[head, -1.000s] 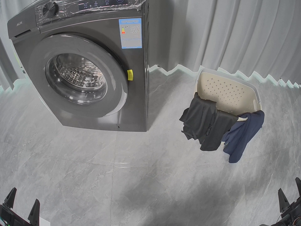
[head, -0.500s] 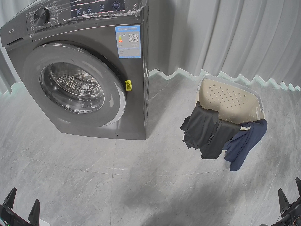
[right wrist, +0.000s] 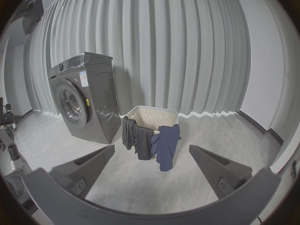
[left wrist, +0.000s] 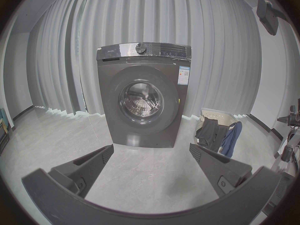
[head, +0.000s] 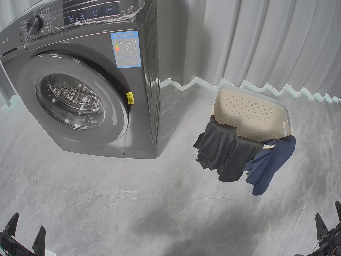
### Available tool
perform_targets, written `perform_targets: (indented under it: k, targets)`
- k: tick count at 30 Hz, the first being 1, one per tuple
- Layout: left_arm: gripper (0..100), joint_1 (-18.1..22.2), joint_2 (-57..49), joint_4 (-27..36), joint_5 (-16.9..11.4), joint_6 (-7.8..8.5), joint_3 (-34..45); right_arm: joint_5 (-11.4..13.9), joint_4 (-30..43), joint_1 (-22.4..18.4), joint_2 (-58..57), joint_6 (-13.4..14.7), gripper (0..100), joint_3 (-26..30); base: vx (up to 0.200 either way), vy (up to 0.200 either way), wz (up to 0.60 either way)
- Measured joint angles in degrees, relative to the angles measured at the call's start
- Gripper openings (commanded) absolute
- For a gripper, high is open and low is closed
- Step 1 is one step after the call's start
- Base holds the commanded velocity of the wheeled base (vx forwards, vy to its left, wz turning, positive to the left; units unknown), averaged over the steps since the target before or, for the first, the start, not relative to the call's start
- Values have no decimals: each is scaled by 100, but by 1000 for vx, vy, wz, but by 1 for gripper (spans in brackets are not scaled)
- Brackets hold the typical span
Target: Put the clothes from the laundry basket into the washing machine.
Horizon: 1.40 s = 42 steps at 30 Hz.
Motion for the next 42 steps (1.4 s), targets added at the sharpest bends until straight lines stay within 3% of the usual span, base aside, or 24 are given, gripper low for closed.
perform_targets:
  k: [17, 29, 42]
  targets:
    - [100, -2, 0, 2, 5, -6, 0, 0, -2, 2, 0, 0, 100, 0, 0, -200, 0]
    - [100, -2, 0, 2, 18, -6, 0, 1, -2, -2, 0, 0, 100, 0, 0, 0, 0]
    - [100, -5, 0, 0, 21, -6, 0, 0, -2, -2, 0, 0, 100, 0, 200, 0, 0]
